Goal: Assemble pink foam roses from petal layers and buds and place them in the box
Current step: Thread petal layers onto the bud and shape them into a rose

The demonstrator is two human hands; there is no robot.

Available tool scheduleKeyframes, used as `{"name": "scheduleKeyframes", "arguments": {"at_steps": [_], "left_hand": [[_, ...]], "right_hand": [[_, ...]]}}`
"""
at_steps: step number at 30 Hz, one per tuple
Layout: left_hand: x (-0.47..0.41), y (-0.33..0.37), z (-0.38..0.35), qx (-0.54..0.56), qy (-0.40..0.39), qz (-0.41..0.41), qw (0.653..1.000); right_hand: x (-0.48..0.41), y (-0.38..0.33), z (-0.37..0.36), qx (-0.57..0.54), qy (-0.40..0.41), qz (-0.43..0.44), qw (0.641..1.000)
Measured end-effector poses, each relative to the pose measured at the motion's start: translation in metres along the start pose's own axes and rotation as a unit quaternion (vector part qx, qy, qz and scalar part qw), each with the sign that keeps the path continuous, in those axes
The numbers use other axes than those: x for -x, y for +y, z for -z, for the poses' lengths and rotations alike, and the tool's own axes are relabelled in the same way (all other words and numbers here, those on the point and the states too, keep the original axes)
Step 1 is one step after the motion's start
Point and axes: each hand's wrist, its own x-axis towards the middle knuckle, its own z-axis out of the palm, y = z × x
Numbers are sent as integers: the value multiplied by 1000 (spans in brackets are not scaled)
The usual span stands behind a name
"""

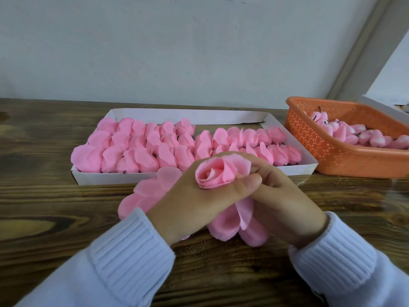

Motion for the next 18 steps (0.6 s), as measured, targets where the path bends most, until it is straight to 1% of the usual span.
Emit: {"name": "scheduleKeyframes", "arguments": {"at_steps": [2, 3, 5, 7, 9, 11, 12, 14, 16, 18], "left_hand": [[-2, 1, -1, 1, 45, -16, 999], [-3, -2, 1, -1, 69, -16, 998], [-3, -11, 5, -6, 111, 2, 994], [-3, -14, 7, -19, 148, 29, 988], [-2, -15, 6, -33, 153, 30, 987], [-1, -12, 3, -35, 146, 21, 988], [-1, -12, 1, -34, 146, 18, 988], [-1, -12, 0, -35, 153, 14, 987], [-2, -15, 2, -27, 167, 17, 985], [-5, -14, 3, 11, 160, 10, 987]], "right_hand": [[-1, -3, 1, -36, -13, 0, 999], [-1, -3, 1, -48, -5, -6, 999], [-3, -3, 5, -55, 45, -37, 997], [-7, 0, 8, -60, 103, -85, 989], [-8, -1, 9, -60, 136, -141, 979], [-6, -3, 9, -66, 119, -177, 975], [-5, -4, 9, -69, 98, -178, 977], [-2, -3, 10, -72, 71, -145, 984], [-1, -1, 10, -71, 95, -103, 988], [-2, 0, 10, -46, 147, -47, 987]]}}
